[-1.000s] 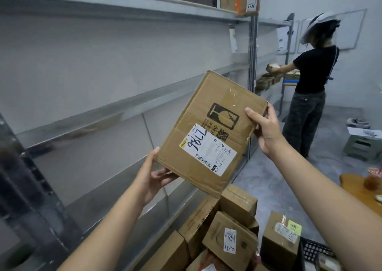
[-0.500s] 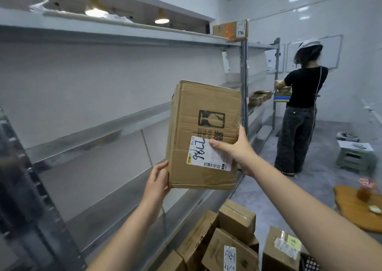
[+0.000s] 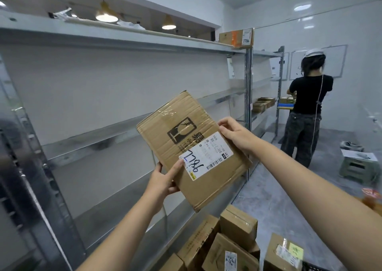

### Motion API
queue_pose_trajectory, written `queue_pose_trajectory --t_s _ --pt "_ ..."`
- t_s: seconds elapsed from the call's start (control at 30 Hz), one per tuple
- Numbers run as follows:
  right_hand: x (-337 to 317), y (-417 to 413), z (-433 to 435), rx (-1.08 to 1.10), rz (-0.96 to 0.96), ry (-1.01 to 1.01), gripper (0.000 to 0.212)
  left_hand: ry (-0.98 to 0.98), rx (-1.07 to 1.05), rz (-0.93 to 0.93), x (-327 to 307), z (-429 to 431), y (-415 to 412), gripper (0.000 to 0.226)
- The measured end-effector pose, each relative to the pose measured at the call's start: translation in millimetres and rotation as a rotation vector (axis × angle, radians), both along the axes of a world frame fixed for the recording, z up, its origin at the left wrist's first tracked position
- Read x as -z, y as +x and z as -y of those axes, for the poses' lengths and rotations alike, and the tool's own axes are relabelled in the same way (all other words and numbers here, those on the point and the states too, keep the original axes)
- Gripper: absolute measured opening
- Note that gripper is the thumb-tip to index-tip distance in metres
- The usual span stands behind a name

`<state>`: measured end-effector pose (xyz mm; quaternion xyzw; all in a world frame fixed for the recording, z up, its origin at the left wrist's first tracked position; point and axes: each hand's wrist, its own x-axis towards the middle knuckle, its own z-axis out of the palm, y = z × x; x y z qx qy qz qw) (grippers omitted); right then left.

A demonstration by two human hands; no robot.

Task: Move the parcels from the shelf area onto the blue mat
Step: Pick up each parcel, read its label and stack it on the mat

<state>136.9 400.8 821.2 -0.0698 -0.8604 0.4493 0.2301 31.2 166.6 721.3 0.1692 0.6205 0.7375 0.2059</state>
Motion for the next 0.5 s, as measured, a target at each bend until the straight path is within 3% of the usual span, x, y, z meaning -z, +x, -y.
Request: queue_pose_trajectory --t_s 0.1,0.23,0.37,0.43,0.5 --pt "-10.6 1.1 2.6 -0.088 0.004 0.049 0.027 0.133 -0.047 0.088 5.8 0.6 8.9 0.084" --pt "-20.1 -5.8 7.3 0.032 -0.033 0.23 0.035 0.263 -0.117 0.06 10.3 -4.6 14.2 0.078" --pt "-28.0 -3.0 8.5 0.054 -0.106 0.143 0.049 0.306 -0.163 -0.014 5.7 -7.3 15.5 0.08" --pt "-28.0 2.5 -0.2 -0.01 -0.157 -0.004 0.066 0.336 -0.176 -0.057 4.5 -5.4 15.8 0.077" --pt "-22.9 5.8 -8.7 -0.127 -0.195 -0.164 0.067 0.38 -0.186 -0.083 2.5 -4.3 15.8 0.078"
